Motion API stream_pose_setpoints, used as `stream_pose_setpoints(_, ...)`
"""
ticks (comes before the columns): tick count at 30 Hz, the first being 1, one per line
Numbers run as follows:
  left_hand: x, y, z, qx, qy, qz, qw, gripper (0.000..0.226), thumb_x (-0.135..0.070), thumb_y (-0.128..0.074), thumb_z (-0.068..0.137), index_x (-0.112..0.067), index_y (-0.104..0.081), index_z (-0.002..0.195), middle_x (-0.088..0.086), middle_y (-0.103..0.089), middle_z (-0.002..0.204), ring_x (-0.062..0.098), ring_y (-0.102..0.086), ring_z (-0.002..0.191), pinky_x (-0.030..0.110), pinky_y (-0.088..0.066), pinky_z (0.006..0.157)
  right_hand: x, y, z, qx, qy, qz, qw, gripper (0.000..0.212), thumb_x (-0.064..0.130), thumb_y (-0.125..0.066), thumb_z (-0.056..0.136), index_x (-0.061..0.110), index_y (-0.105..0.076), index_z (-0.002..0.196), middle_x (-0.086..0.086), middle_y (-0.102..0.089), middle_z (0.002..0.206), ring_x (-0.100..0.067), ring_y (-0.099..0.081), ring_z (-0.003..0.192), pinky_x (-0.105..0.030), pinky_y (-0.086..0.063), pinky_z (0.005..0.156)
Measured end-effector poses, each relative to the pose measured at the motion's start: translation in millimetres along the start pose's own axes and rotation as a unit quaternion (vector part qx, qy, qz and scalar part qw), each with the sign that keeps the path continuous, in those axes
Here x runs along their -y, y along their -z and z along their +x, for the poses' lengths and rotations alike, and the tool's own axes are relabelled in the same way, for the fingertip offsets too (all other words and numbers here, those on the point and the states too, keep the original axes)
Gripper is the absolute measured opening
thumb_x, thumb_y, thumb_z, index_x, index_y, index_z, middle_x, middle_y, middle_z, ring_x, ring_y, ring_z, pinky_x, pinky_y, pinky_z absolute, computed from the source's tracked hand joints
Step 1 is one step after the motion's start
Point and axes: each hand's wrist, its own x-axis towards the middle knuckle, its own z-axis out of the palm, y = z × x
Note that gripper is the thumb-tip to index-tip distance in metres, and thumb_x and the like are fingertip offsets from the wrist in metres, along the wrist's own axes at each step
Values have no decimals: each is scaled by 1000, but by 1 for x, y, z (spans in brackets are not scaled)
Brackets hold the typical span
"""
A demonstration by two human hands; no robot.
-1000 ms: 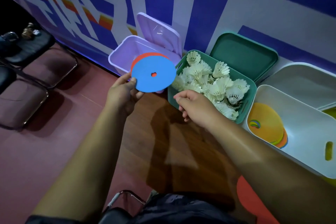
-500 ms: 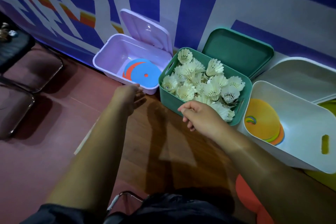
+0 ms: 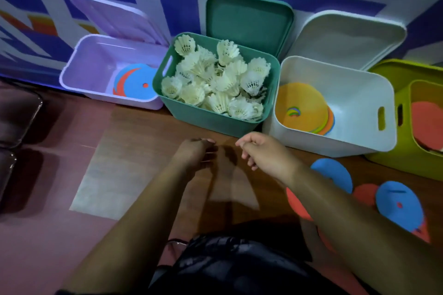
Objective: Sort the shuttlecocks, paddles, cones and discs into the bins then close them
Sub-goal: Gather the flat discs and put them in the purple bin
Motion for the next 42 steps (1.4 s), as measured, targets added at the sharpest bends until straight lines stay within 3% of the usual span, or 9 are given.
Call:
stream_pose_setpoints(7, 47, -93, 3, 62, 13, 142, 988, 21, -20, -61, 97, -6, -71, 109, 13, -73, 98, 27, -69, 83, 42, -60, 77, -114, 63, -44, -81, -89, 40, 992, 22, 13, -52, 106, 21, -70, 96, 0, -66, 74, -13, -56, 55, -26, -46, 50)
stream_pose_setpoints(10, 69, -135, 2, 74, 11, 197, 977, 16, -12, -54, 95, -12, -69, 91, 10, -66, 81, 24, -60, 70, 36, -54, 67, -177, 95, -69, -141, -146, 64, 977, 22, 13, -50, 105, 21, -67, 93, -2, -65, 76, -15, -55, 56, -25, -43, 48)
stream_pose_setpoints(14, 97, -183, 6, 86, -12, 303, 949, 19, -20, -58, 88, -9, -73, 92, 10, -71, 89, 28, -65, 79, 40, -56, 71, -256, 130, -108, -211, -221, 79, 949, 21, 17, -52, 103, 18, -66, 88, -8, -68, 77, -20, -59, 58, -30, -44, 53)
stream_pose_setpoints(18, 126, -219, 20, 91, -56, 356, 928, 31, -26, -64, 71, -20, -81, 96, 3, -80, 87, 23, -75, 83, 40, -62, 78, -328, 151, -133, -251, -277, 62, 926, 30, 34, -51, 92, 10, -69, 90, -17, -75, 99, -38, -73, 92, -48, -59, 83)
stream_pose_setpoints(25, 127, -263, -4, 45, -47, 315, 947, 17, -11, -80, 82, -12, -77, 98, 18, -77, 93, 33, -75, 82, 55, -64, 76, -355, 146, -163, -273, -265, 86, 921, 25, 30, -60, 94, 23, -77, 112, -3, -76, 118, -31, -69, 114, -34, -50, 94)
stream_pose_setpoints(28, 143, -268, 3, 48, 21, 301, 952, 28, -15, -89, 80, -5, -75, 102, 24, -76, 100, 38, -76, 90, 58, -63, 82, -350, 145, -167, -277, -248, 174, 912, 14, 25, -68, 87, 26, -81, 92, 12, -78, 91, -22, -73, 99, -38, -57, 86)
stream_pose_setpoints(32, 169, -284, -18, 86, 20, 299, 950, 25, -10, -82, 88, 3, -72, 108, 23, -75, 99, 33, -75, 83, 39, -65, 69, -350, 136, -161, -214, -259, 251, 907, 27, 42, -72, 72, 18, -81, 77, -4, -79, 77, -26, -76, 77, -45, -63, 78)
stream_pose_setpoints(37, 187, -302, -42, 129, 25, 212, 968, 38, -11, -81, 90, 1, -68, 124, 26, -74, 111, 42, -75, 99, 53, -65, 77, -344, 128, -152, -135, -246, 250, 927, 33, 42, -68, 82, 16, -74, 64, -2, -64, 57, -20, -58, 51, -32, -46, 59)
stream_pose_setpoints(42, 183, -307, -55, 189, 1, 220, 957, 35, -20, -76, 94, 4, -67, 117, 28, -70, 90, 37, -67, 73, 45, -62, 69, -350, 137, -156, -130, -247, 293, 914, 32, 42, -65, 89, 17, -65, 69, -4, -57, 60, -22, -53, 52, -31, -40, 54)
